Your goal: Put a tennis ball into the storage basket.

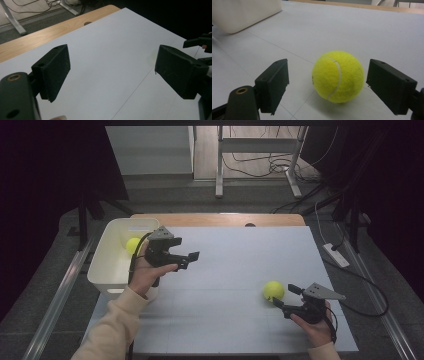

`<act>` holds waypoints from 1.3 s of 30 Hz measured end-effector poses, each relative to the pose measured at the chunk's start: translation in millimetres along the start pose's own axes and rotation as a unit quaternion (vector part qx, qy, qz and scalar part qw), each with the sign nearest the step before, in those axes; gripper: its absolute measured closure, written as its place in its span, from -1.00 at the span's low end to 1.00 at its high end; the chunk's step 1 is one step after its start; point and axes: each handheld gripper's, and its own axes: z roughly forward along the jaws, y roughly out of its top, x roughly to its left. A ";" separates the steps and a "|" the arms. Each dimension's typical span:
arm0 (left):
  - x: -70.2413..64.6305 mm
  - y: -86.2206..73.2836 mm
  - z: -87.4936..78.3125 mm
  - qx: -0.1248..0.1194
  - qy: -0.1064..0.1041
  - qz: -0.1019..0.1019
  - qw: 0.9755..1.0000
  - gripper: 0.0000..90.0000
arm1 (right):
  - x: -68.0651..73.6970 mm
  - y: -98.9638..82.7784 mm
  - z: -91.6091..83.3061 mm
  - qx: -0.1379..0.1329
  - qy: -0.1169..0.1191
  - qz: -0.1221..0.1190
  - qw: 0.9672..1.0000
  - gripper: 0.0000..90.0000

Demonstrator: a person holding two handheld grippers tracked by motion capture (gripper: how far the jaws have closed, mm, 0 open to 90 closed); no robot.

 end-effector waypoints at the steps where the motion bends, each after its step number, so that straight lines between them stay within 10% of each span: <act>1: -1.6 0.2 2.3 -0.001 -0.004 0.002 1.000 -0.70 | -0.1 -0.1 0.4 0.001 0.000 0.000 1.000 -0.60; 39: -32.6 -4.7 70.8 0.035 -0.047 0.025 0.998 -0.72 | 1.3 -0.7 0.7 0.006 0.005 -0.010 1.000 -0.61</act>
